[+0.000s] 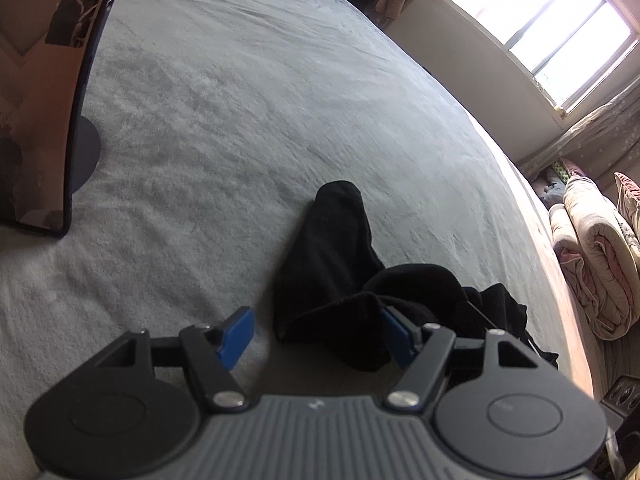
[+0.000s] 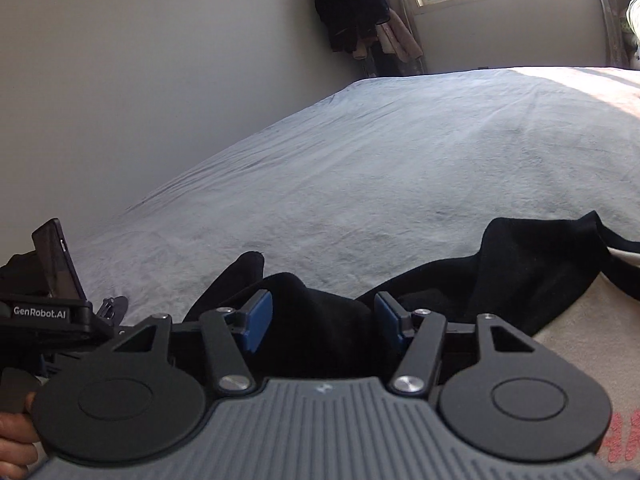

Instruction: Fold clothes

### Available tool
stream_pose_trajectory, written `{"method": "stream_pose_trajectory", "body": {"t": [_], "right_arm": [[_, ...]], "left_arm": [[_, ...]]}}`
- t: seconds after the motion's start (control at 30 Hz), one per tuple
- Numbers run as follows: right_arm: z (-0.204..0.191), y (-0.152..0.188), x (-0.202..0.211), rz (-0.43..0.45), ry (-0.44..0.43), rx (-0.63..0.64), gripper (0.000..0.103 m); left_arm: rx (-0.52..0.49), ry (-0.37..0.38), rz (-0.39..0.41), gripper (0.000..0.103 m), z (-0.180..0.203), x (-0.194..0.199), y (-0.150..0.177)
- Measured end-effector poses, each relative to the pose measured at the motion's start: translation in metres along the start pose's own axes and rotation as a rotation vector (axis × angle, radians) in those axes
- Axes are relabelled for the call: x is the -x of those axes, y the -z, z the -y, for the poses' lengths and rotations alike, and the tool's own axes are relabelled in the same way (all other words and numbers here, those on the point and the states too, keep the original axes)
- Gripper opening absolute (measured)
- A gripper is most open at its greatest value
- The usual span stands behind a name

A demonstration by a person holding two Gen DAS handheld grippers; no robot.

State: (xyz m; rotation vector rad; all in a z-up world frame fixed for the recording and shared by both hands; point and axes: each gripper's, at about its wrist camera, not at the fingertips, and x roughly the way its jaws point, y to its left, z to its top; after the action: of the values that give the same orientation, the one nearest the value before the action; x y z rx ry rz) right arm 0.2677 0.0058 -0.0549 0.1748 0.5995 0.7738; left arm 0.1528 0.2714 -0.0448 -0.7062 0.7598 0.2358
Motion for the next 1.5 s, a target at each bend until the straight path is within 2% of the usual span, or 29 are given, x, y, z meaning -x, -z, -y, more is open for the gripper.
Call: {"method": "stream_pose_trajectory", "body": {"t": [0.17, 0.27, 0.47, 0.6, 0.7, 0.8, 0.9, 0.93, 0.97, 1.0, 1.03, 1.1, 1.2, 1.3, 1.4, 1.5], "right_arm": [[0.017, 0.005, -0.001, -0.064, -0.050, -0.057, 0.013], [0.024, 0.005, 0.003, -0.125, -0.116, -0.103, 0.012], [0.021, 0.009, 0.012, -0.223, -0.182, -0.011, 0.011], [0.011, 0.013, 0.017, -0.250, -0.188, 0.086, 0.011], [0.014, 0.015, 0.020, -0.253, -0.199, 0.068, 0.012], [0.014, 0.016, 0.016, -0.250, -0.203, 0.053, 0.012], [0.016, 0.016, 0.015, -0.248, -0.214, 0.029, 0.012], [0.017, 0.017, 0.014, -0.246, -0.217, 0.023, 0.012], [0.016, 0.017, 0.014, -0.245, -0.219, 0.021, 0.012], [0.015, 0.017, 0.015, -0.244, -0.220, 0.023, 0.012], [0.014, 0.017, 0.014, -0.243, -0.221, 0.025, 0.013], [0.014, 0.017, 0.010, -0.241, -0.221, 0.020, 0.013], [0.014, 0.019, 0.008, -0.236, -0.223, 0.005, 0.013], [0.013, 0.021, 0.007, -0.229, -0.220, -0.006, 0.014], [0.009, 0.022, 0.004, -0.216, -0.205, -0.031, 0.014], [0.005, 0.024, -0.001, -0.199, -0.194, -0.073, 0.017]], "left_arm": [[-0.016, -0.022, 0.025, 0.071, 0.000, 0.001, -0.002], [-0.055, -0.062, 0.053, 0.071, 0.004, 0.000, -0.001], [-0.123, -0.103, 0.091, 0.071, 0.010, -0.002, -0.001], [-0.186, -0.162, 0.139, 0.071, 0.017, -0.002, -0.009], [-0.223, -0.183, 0.130, 0.071, 0.025, -0.014, -0.018], [-0.213, -0.197, 0.076, 0.071, 0.033, -0.038, -0.030], [-0.249, -0.264, 0.090, 0.068, 0.046, -0.055, -0.036], [-0.274, -0.281, 0.097, 0.056, 0.050, -0.060, -0.037], [-0.294, -0.291, 0.094, 0.037, 0.055, -0.065, -0.039], [-0.309, -0.292, 0.080, 0.025, 0.059, -0.069, -0.042], [-0.317, -0.286, 0.071, 0.004, 0.063, -0.072, -0.045], [-0.349, -0.318, 0.082, 0.004, 0.074, -0.073, -0.049], [-0.434, -0.342, 0.193, 0.004, 0.092, -0.061, -0.056], [-0.458, -0.324, 0.336, 0.004, 0.103, -0.036, -0.070], [-0.422, -0.279, 0.481, 0.004, 0.105, -0.005, -0.087], [-0.374, -0.277, 0.604, 0.004, 0.103, 0.019, -0.101]]}}
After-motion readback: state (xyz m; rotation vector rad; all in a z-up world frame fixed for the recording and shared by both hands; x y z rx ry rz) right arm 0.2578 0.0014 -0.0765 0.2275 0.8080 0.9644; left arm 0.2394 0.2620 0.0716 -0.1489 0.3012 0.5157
